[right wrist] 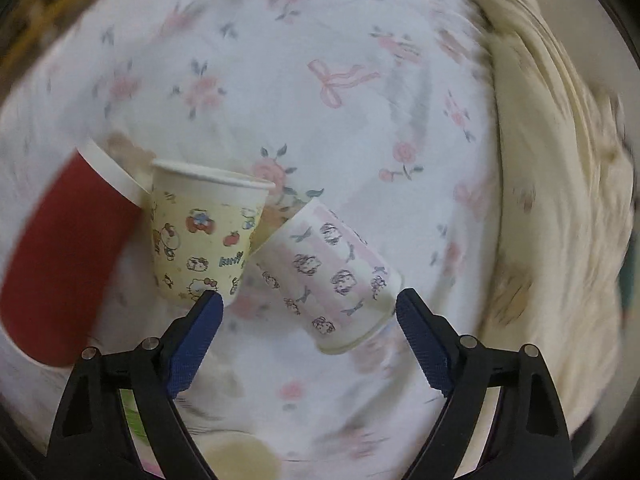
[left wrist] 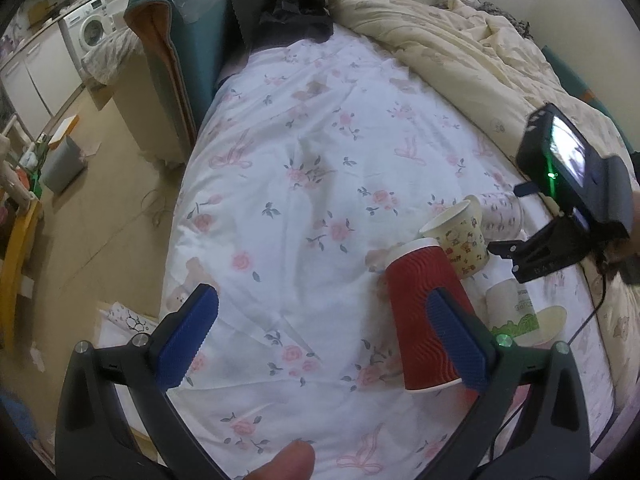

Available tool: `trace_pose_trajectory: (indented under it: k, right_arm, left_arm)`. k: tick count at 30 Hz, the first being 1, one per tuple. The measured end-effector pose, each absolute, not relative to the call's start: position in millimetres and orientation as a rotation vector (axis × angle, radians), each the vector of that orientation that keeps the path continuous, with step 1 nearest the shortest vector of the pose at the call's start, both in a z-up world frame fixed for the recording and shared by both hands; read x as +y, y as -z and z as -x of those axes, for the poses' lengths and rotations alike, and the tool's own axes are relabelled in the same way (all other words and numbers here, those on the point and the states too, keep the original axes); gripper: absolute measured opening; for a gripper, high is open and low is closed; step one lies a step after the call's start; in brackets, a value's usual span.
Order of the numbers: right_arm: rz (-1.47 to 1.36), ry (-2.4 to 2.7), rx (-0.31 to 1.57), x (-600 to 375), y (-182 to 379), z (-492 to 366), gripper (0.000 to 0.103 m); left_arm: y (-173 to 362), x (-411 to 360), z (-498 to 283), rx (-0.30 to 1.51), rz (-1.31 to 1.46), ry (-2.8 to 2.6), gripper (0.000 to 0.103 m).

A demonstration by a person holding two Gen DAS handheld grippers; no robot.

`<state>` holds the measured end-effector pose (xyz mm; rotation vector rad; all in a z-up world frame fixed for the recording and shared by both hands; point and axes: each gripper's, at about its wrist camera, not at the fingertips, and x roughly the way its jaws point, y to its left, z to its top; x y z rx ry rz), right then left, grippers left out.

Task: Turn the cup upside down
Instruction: 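Move the right tool toward the pink-striped Hello Kitty cup, then close the right tool around the Hello Kitty cup's body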

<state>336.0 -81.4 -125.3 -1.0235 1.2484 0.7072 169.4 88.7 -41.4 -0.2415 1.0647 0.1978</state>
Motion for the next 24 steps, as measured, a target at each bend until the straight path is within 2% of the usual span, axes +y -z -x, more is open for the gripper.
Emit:
trace_pose_trajectory:
  k: [7, 13, 18, 24]
  right_arm:
    - [1.276, -0.714, 1.268, -70.9, 150.1, -350.5, 0.09]
    - [1.35, -0.655, 1.209, -69.5, 161.5, -360.0, 0.077]
    - [1.299, -0.658, 1.219, -76.6, 154.6, -364.8, 0.072]
    - [1.164, -0.643, 1.239, -91.6, 118.9, -351.8, 0.072]
  left_arm:
    - [40.5, 87.8, -170.6, 1.06, 0.234, -0.201, 0.103]
    - [40.1, 87.1, -171.3, 1.061, 0.243, -0.192, 0.103]
    - [39.8, 84.4, -170.8, 1.06, 0.234, -0.188, 0.103]
    - [41.4, 79.6, -169.9, 1.07, 0.225, -0.177, 0.103]
